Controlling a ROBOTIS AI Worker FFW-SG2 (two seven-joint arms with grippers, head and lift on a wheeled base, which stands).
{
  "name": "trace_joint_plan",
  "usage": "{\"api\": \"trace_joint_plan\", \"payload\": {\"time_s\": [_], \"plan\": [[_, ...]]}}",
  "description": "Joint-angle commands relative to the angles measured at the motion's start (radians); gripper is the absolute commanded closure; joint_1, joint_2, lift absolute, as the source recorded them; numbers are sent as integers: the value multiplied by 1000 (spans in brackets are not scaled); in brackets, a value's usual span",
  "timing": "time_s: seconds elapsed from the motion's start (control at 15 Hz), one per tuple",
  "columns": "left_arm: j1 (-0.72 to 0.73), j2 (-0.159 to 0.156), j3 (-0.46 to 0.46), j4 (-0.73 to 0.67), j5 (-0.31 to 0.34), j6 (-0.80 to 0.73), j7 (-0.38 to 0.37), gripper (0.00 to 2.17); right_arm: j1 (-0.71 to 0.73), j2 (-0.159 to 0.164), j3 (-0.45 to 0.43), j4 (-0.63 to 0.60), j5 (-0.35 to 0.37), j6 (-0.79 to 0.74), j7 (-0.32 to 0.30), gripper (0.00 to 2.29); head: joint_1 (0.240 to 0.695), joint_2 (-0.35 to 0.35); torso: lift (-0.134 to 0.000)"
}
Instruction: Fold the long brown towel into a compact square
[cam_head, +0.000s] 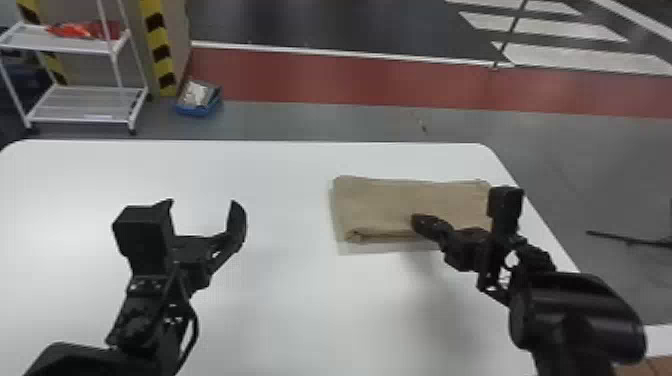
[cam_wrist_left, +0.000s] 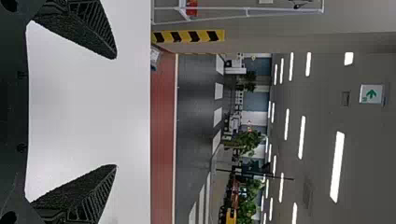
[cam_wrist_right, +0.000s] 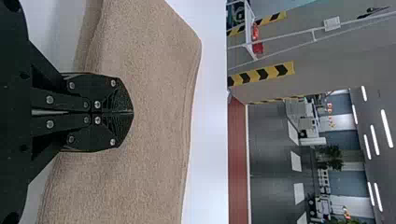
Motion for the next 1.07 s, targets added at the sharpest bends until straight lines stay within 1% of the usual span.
{"api": "trace_joint_plan", "payload": {"time_s": [0.0,0.07,0.13,0.27,0.33,0.4,0.53,0.67,0.8,0.93,1.0], "plan": [[-11,-1,-11,15,-1,0,2,36,-3,16,34,-1,-6,56,0,2192,695,-155,-123],[-18,-1,-14,21,-1,0,7,36,-3,19,62,-1,-12,68,0,2192,695,-148,-123],[-20,-1,-14,23,-1,0,7,36,-6,30,77,-1,-11,77,0,2192,695,-141,-123],[-20,-1,-14,23,-1,0,10,36,-14,53,111,-1,-14,105,0,2192,695,-112,-123],[-20,0,-14,23,-1,-3,10,36,-18,70,131,-2,-18,123,0,2192,695,-99,-123],[-20,0,-14,24,-1,0,10,36,-23,82,158,-8,-18,142,0,2192,695,-87,-123],[-18,0,-11,26,-1,-3,11,36,-34,108,224,-13,-1,160,0,2192,695,-41,-123],[-18,0,-6,32,0,-18,11,36,-41,108,275,-13,3,166,-21,2192,695,-4,-123],[-18,0,-2,38,2,-27,11,36,-34,108,305,-34,-6,166,-49,2192,695,33,-123],[-15,0,-2,38,2,-30,13,36,2,108,302,-119,-35,166,-61,2189,695,48,-123],[-12,0,3,38,2,-30,13,36,23,108,287,-175,-49,160,-61,2148,695,53,-123]]}}
